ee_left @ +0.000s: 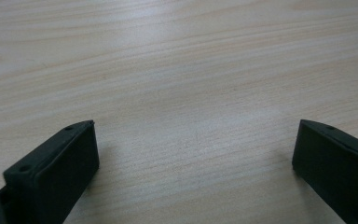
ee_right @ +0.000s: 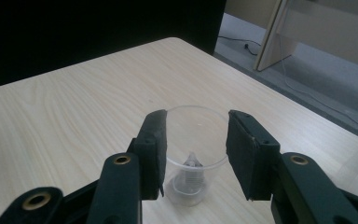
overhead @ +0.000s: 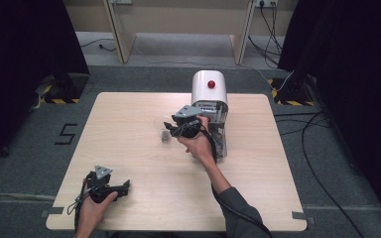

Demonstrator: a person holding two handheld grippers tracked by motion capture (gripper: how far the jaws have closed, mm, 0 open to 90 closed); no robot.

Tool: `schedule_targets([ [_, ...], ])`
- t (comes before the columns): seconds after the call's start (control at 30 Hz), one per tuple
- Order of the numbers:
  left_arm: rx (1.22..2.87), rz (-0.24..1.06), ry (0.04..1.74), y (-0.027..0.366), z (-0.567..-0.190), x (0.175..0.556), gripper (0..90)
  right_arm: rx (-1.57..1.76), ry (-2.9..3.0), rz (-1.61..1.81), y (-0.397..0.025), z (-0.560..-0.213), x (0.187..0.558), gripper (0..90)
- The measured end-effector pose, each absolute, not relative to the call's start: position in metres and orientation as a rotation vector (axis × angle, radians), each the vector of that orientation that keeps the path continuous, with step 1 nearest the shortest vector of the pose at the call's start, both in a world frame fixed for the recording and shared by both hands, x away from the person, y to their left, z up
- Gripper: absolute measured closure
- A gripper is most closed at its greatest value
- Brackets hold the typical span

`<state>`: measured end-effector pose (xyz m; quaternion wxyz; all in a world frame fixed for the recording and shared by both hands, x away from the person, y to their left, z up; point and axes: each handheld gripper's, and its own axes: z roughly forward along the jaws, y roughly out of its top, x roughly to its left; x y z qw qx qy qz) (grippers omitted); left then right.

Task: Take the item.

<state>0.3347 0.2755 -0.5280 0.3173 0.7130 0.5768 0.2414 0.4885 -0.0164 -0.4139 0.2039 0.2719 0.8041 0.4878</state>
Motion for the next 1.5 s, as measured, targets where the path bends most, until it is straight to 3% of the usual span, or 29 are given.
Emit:
schedule_targets([
  [1.5, 1.876, 0.636, 1.521, 0.275, -0.528, 0.335, 0.0, 0.76, 2.223, 1.36, -0.09, -0.43, 0.42, 43.1],
])
